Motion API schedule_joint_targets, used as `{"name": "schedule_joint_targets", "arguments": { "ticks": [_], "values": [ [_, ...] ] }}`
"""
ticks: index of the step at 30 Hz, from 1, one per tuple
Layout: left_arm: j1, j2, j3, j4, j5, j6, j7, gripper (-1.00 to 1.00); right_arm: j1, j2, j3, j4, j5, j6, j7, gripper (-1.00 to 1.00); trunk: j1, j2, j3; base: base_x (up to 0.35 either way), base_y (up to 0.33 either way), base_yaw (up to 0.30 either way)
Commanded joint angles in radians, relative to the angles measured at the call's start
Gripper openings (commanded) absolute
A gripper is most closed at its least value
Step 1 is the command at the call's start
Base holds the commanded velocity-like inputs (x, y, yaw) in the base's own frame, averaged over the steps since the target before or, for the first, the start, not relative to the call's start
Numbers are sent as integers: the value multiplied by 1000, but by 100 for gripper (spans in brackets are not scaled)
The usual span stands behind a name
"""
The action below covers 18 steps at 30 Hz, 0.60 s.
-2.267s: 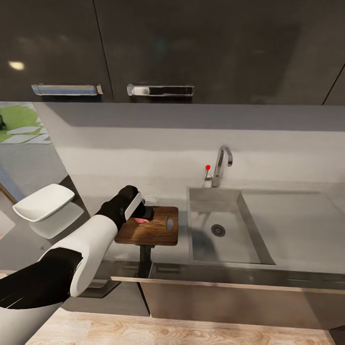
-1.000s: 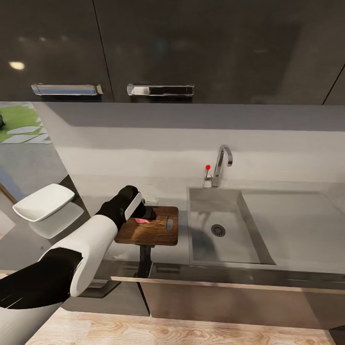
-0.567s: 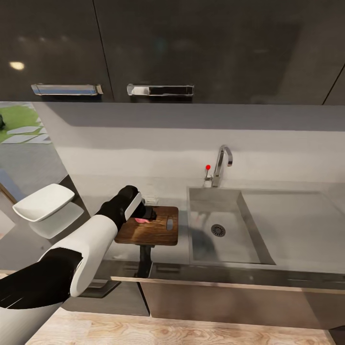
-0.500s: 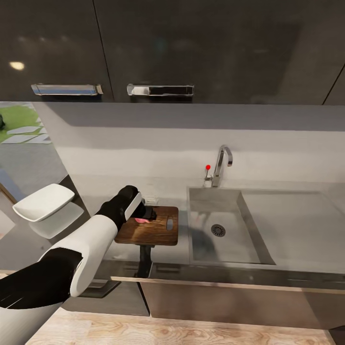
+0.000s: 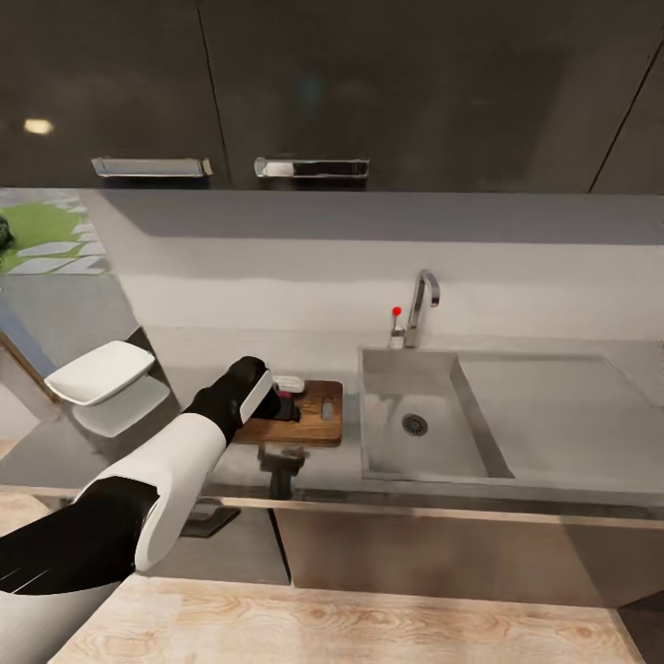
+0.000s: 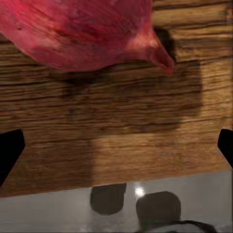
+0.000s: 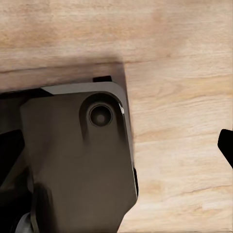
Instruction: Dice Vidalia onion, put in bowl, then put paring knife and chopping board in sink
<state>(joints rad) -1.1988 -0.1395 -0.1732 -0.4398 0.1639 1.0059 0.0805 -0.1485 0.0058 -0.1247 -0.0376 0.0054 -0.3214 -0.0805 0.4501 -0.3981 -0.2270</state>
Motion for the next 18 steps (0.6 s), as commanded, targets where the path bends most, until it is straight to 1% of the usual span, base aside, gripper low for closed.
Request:
{"name": "schedule_joint_targets", "arguments": {
  "ticks": [1, 18],
  "values": [
    [0, 1, -6, -1, 11, 3, 8, 100, -1, 1, -6, 1, 1, -4, -1, 100, 0, -2, -2, -333, 0, 0],
    [-1, 6, -6, -2, 10, 3, 9, 100, -1, 3, -6, 1, 1, -4, -1, 100, 0, -2, -2, -336, 0, 0]
  ]
}}
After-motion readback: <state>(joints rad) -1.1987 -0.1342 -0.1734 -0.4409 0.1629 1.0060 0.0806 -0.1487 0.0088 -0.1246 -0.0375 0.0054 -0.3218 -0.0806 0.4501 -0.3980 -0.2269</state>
